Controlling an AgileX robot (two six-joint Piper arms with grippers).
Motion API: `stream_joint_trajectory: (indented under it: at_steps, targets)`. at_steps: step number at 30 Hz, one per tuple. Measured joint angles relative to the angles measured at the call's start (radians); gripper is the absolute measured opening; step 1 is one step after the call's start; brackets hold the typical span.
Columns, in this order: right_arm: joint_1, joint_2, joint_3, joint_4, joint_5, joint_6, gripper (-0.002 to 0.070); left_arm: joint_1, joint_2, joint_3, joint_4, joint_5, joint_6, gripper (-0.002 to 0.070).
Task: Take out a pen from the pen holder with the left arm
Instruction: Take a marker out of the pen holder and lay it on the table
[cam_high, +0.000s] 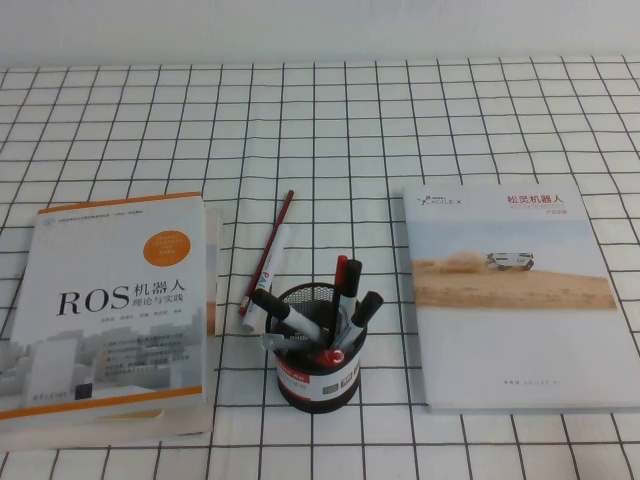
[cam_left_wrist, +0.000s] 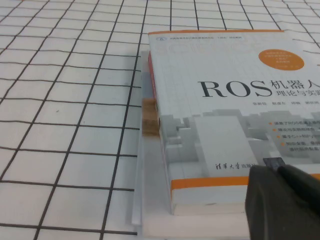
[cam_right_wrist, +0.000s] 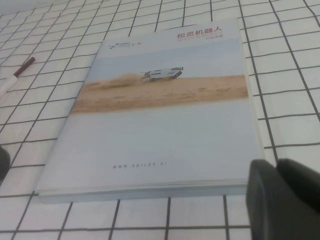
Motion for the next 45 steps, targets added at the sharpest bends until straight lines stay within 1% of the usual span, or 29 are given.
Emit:
stream_joint_trajectory:
  at_steps: [7,11,15,20,22,31,34,37,40,45]
  targets:
    - [0.0,0.0,0.0,0.001,0.0,0.0,-0.0013,0.0,0.0,0.0,-0.002,-0.015,0.0,-0.0002]
    - [0.0,0.0,0.0,0.003,0.0,0.0,-0.0013,0.0,0.0,0.0,-0.052,-0.037,0.0,-0.0002]
    - [0.0,0.0,0.0,0.004,0.0,0.0,-0.0013,0.0,0.0,0.0,-0.207,-0.112,0.0,-0.0002]
    - [0.0,0.0,0.0,0.004,0.0,0.0,-0.0012,0.0,0.0,0.0,-0.442,-0.225,0.0,-0.0002]
    - [0.0,0.0,0.0,0.004,0.0,0.0,-0.0013,0.0,0.0,0.0,-0.486,-0.248,0.0,-0.0003]
    - [0.0,0.0,0.0,0.004,0.0,0.0,-0.0012,0.0,0.0,0.0,-0.52,-0.264,-0.004,-0.0002]
    - [0.0,0.0,0.0,0.004,0.0,0.0,-0.0013,0.0,0.04,-0.039,-0.522,-0.218,-0.004,-0.0002]
    - [0.0,0.0,0.0,0.004,0.0,0.0,-0.0012,0.0,0.148,-0.122,-0.522,-0.165,-0.002,-0.0002]
    - [0.0,0.0,0.0,0.006,0.0,0.0,-0.0012,0.0,0.288,-0.234,-0.522,-0.112,0.038,-0.0002]
    - [0.0,0.0,0.0,0.006,0.0,0.0,-0.0012,0.0,0.516,-0.411,-0.532,-0.03,0.194,-0.0002]
